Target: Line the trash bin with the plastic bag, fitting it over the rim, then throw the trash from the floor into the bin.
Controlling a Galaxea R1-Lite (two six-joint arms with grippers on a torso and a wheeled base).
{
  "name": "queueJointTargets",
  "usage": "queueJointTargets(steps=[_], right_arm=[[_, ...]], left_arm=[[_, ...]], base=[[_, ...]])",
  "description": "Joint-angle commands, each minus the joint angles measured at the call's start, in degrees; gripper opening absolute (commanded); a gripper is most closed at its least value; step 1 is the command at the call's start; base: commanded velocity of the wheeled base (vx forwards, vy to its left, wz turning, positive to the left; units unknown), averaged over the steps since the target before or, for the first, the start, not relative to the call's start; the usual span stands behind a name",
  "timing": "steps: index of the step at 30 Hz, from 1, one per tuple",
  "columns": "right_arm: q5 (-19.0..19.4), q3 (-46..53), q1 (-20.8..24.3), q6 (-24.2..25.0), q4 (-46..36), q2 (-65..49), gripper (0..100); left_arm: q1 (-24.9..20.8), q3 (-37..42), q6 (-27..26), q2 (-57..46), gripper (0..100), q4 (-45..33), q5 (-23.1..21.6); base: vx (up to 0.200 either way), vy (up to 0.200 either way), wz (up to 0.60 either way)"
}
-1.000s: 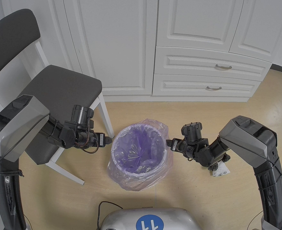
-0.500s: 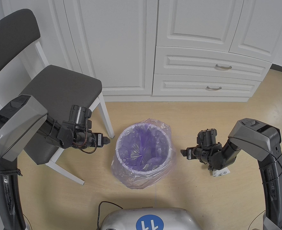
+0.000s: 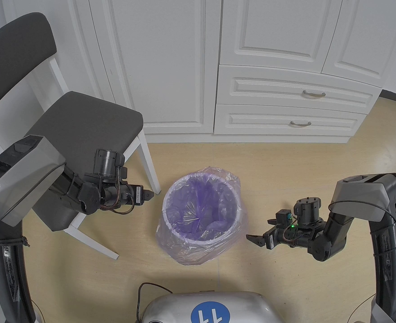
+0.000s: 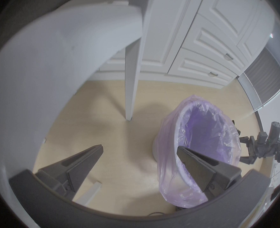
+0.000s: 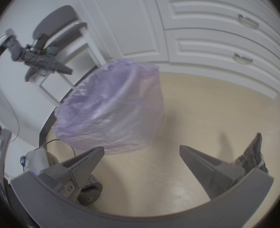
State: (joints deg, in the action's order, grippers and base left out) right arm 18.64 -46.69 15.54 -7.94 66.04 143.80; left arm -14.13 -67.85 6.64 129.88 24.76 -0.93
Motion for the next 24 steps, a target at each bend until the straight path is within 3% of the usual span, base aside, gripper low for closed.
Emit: queueJointTargets(steps=[1,6,8,13,17,20,24], right_arm=[[2.54,1.43,3.44,-3.23,0.58,2.63,100],[2.54,-5.60,2.21,-6.04,-11.37,2.01,100],[2.81,-11.32,0.45,-10.96,-21.12,1.83,100],[5.71,-20.72,-2.45,-23.79,-35.98,2.10,100],[6.15,-29.95,-2.71,-29.33,-47.05,3.77,100],[7.20,-33.20,-3.06,-32.41,-49.86,4.56,100],[12.03,-35.84,-3.41,-34.08,-49.69,5.79,100]], left_arm=[[0.15,8.09,-3.13,-0.50,100,9.78,-0.13],[0.24,9.49,-4.01,-0.59,100,12.15,-0.04],[0.42,9.76,-4.01,-0.86,100,12.15,-0.04],[0.77,10.72,-4.10,-1.12,100,12.15,-0.04],[1.03,10.81,-4.18,-1.21,100,12.33,-0.04],[1.03,10.90,-4.18,-1.56,100,12.33,-0.04],[1.03,10.99,-4.18,-1.56,100,12.33,-0.04]], base=[[0.000,0.000,0.00],[0.000,0.000,0.00],[0.000,0.000,0.00],[0.000,0.000,0.00],[0.000,0.000,0.00],[0.000,0.000,0.00],[0.000,0.000,0.00]])
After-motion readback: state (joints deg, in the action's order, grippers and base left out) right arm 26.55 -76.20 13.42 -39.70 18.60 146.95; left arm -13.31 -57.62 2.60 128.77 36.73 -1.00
